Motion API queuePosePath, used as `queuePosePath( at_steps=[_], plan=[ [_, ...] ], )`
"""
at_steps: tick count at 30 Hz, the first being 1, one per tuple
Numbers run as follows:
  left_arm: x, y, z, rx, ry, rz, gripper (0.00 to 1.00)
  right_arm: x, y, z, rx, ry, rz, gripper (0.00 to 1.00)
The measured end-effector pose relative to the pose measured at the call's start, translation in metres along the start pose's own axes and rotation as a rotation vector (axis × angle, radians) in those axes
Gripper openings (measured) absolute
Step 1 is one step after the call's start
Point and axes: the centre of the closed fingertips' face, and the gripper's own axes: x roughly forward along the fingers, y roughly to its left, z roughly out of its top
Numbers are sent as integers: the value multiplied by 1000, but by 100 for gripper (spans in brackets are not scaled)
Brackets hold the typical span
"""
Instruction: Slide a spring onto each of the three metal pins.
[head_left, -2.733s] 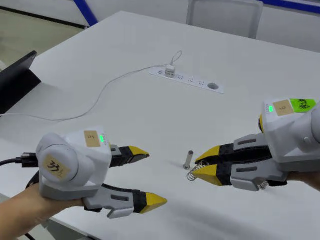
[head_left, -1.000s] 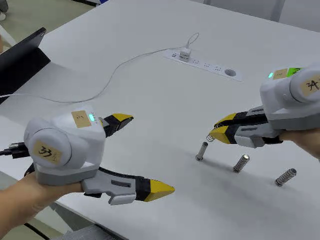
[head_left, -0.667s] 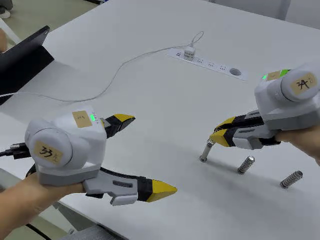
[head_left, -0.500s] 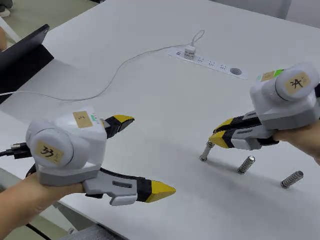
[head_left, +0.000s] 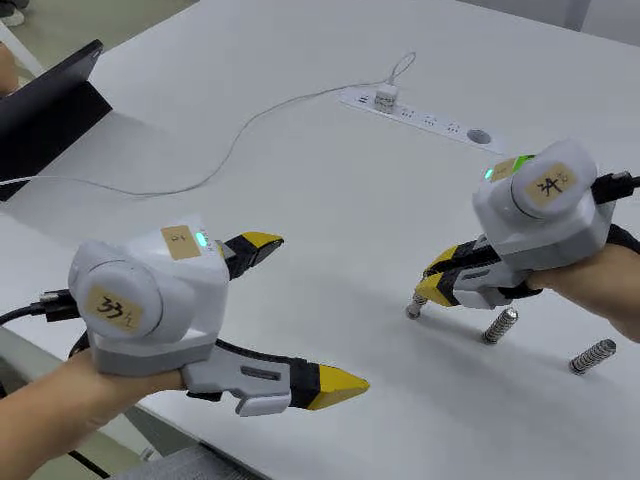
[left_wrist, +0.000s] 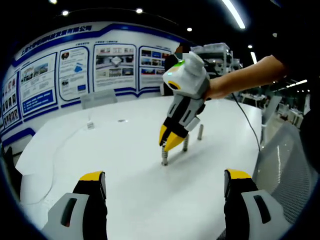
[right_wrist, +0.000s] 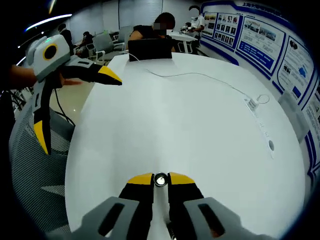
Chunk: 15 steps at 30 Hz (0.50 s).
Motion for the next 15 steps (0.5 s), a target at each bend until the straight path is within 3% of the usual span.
queuePosePath(
  at_steps=[15],
  plan=[
    [-1, 3, -8, 4, 26, -9, 100, 12, 2, -10, 2, 47, 13, 11]
  ],
)
